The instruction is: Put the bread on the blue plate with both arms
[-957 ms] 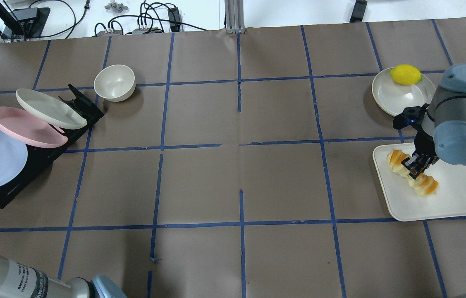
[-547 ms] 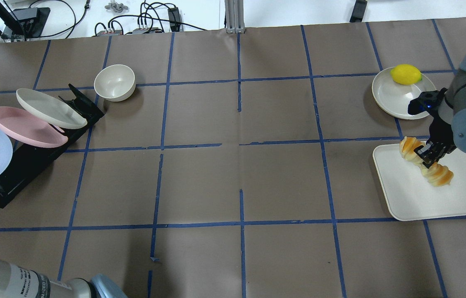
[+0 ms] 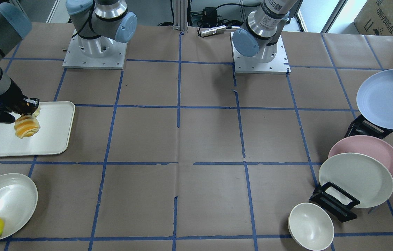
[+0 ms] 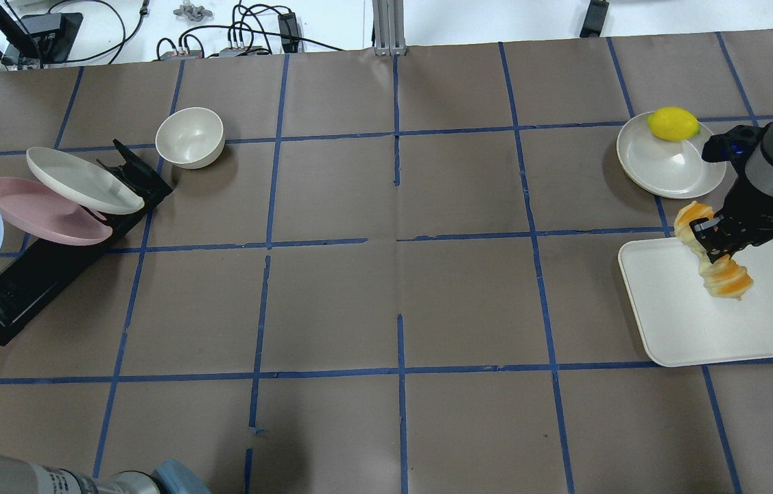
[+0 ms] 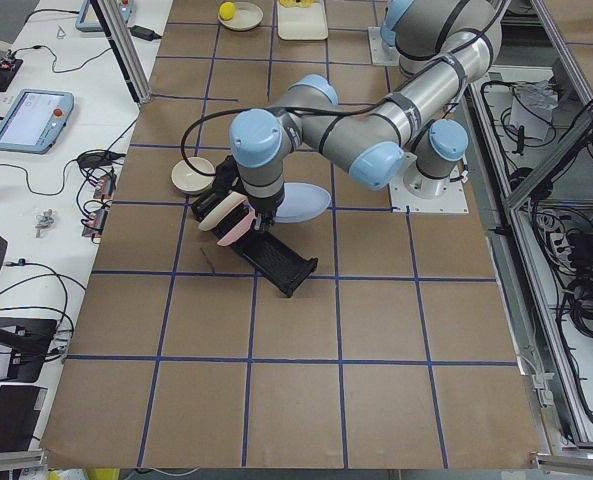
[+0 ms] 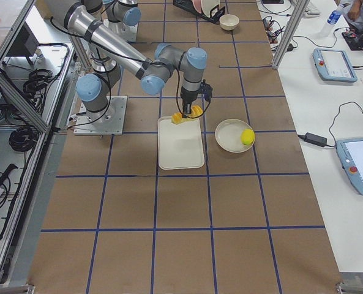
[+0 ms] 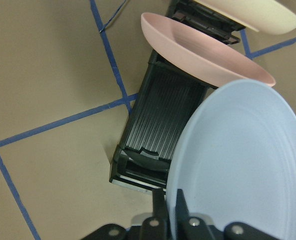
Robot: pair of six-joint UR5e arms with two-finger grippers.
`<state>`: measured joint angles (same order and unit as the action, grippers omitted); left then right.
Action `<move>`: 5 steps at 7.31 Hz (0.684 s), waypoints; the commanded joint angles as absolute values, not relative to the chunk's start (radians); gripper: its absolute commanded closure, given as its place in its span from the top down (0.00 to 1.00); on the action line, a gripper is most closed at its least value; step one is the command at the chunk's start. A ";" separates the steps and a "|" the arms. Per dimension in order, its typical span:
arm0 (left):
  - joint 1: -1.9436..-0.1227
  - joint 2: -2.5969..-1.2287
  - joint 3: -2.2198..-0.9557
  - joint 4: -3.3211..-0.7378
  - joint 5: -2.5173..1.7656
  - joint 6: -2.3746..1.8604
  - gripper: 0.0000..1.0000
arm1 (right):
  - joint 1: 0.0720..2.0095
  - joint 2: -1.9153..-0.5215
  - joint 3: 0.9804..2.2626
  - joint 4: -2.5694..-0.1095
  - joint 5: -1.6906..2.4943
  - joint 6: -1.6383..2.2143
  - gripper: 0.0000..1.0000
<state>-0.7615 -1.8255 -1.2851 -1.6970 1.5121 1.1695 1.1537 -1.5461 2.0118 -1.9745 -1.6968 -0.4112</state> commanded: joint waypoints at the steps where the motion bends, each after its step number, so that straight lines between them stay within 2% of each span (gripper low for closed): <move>1: -0.859 -1.757 -1.307 -1.718 1.509 1.120 0.05 | 1.160 -1.629 2.010 -1.886 -1.622 -0.309 0.12; 5: -1.194 -1.749 -1.422 -1.710 1.473 0.830 0.05 | 1.267 -1.646 1.800 -1.593 -1.578 -0.096 0.13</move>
<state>-1.0860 -1.7499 -1.3762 -1.7154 1.4876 0.9503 1.2159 -1.6477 1.8634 -1.6595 -1.5807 -0.1672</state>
